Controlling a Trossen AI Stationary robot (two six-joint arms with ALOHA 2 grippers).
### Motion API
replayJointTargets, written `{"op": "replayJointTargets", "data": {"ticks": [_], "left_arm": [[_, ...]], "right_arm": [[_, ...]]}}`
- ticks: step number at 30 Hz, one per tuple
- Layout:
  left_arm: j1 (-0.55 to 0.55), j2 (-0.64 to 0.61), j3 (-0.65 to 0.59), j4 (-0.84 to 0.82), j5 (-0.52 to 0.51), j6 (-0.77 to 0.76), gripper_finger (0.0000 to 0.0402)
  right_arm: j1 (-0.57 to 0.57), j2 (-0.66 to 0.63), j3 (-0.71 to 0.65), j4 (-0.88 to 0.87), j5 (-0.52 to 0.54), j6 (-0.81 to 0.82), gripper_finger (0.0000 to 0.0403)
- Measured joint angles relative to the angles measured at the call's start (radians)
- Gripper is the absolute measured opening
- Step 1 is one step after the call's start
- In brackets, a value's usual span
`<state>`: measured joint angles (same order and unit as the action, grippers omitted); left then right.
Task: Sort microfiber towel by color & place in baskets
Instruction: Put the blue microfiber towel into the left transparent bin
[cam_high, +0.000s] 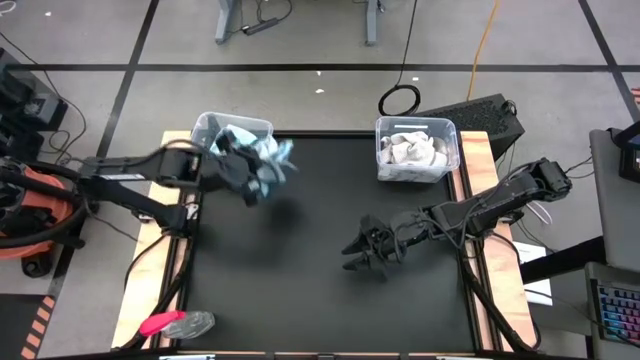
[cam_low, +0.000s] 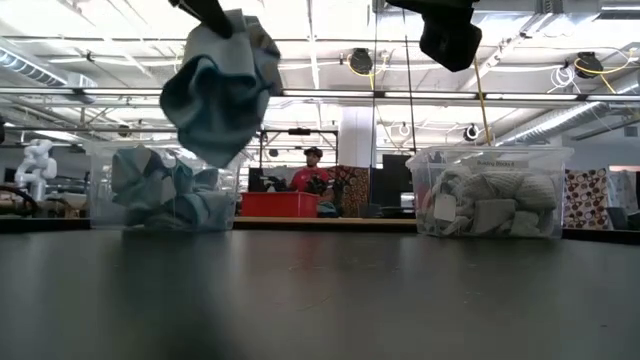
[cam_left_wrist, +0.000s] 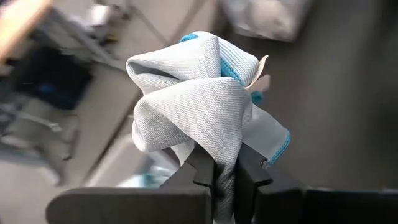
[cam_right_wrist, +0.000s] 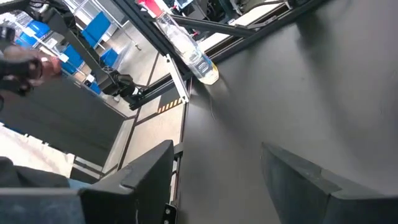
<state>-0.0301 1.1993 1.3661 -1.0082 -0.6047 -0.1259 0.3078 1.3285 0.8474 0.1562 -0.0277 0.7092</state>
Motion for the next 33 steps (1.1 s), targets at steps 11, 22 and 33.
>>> {"op": "replayJointTargets", "data": {"ticks": [11,22,33], "left_arm": [[0.281,-0.044,0.028,0.066,-0.033,0.215,0.0021],[0.545,-0.031,-0.005,0.059,0.117,0.292,0.002],[0.691,-0.029,-0.25,0.055,0.266,0.281,0.002]], "right_arm": [[0.029,0.0,0.0,0.001,0.045,0.027,0.0231],[0.054,0.0,0.0,0.004,0.088,0.043,0.0231],[0.064,0.0,0.0,0.004,0.109,0.051,0.0231]]}}
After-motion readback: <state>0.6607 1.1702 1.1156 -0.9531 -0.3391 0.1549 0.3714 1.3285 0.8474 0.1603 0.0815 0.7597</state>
